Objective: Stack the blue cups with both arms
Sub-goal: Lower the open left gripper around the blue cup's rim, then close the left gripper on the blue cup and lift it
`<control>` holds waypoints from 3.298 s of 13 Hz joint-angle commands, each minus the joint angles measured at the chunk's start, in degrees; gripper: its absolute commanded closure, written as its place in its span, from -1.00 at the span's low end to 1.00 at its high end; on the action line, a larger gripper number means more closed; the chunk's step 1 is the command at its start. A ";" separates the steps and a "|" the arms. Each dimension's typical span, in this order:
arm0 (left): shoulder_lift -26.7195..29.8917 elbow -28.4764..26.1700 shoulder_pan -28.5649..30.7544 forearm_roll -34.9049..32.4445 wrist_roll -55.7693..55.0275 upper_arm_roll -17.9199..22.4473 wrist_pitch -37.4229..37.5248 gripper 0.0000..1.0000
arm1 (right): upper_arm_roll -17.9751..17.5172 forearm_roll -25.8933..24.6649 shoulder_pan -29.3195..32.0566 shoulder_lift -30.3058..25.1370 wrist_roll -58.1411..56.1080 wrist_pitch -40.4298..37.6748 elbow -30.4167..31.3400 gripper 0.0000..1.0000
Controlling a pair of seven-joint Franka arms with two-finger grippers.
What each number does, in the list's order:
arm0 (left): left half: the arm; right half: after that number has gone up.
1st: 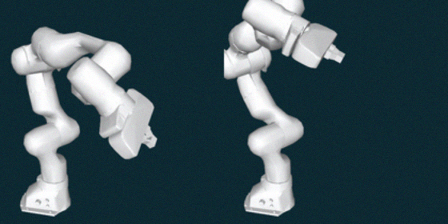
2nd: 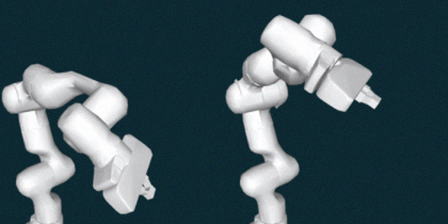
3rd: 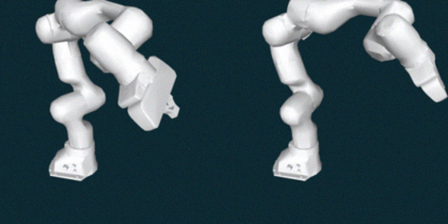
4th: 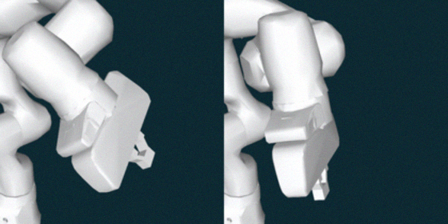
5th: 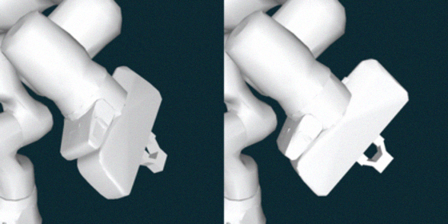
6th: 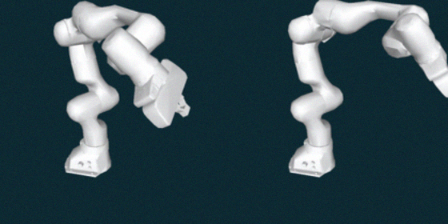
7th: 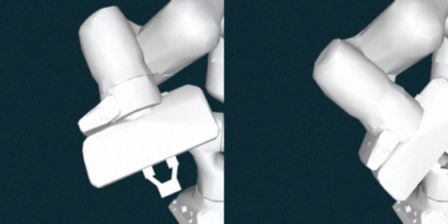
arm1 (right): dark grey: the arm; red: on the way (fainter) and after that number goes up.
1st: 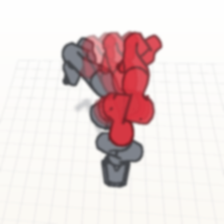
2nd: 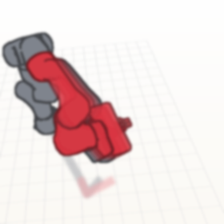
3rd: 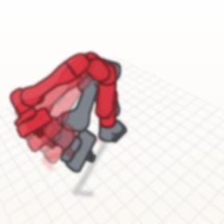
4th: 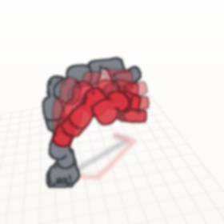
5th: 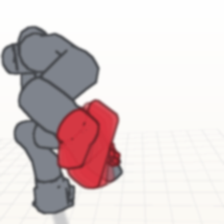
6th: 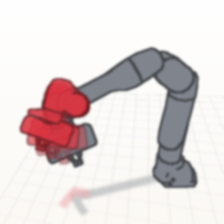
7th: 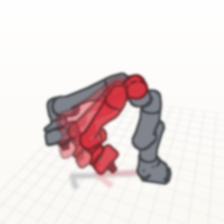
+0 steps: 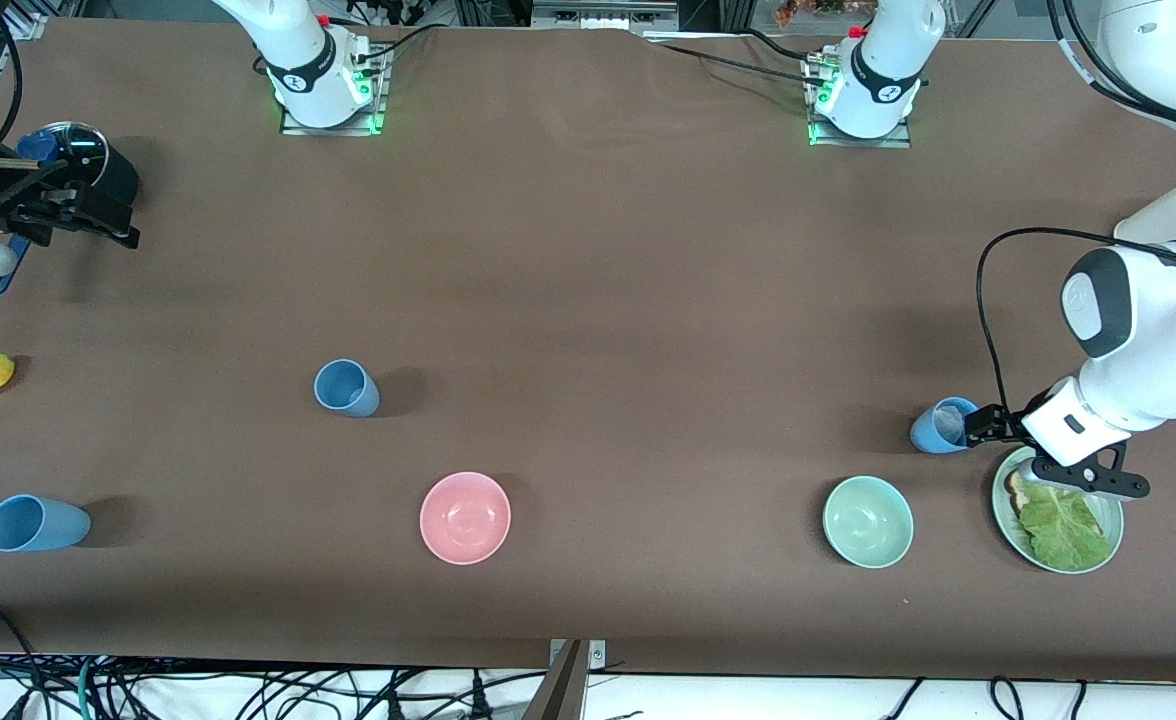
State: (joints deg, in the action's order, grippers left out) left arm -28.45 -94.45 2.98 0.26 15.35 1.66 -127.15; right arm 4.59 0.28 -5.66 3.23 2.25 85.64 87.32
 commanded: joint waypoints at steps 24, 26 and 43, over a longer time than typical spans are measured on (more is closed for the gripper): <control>0.68 -14.62 -0.70 5.54 4.16 3.18 -15.13 -1.00 | -0.02 -0.36 -0.14 -1.30 0.73 0.23 1.10 -1.00; -0.20 -14.53 -0.35 5.63 4.07 3.09 -15.76 -1.00 | -0.02 -0.36 -0.14 -1.38 0.73 0.23 1.10 -1.00; -2.31 -14.00 -0.35 5.72 -2.17 2.65 -16.90 1.00 | -0.11 -0.36 -0.14 -1.30 0.73 0.14 1.10 -1.00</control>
State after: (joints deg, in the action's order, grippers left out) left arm -31.00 -108.52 2.84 4.39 13.72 4.25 -143.69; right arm 4.59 0.28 -5.67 3.23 2.26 85.64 87.32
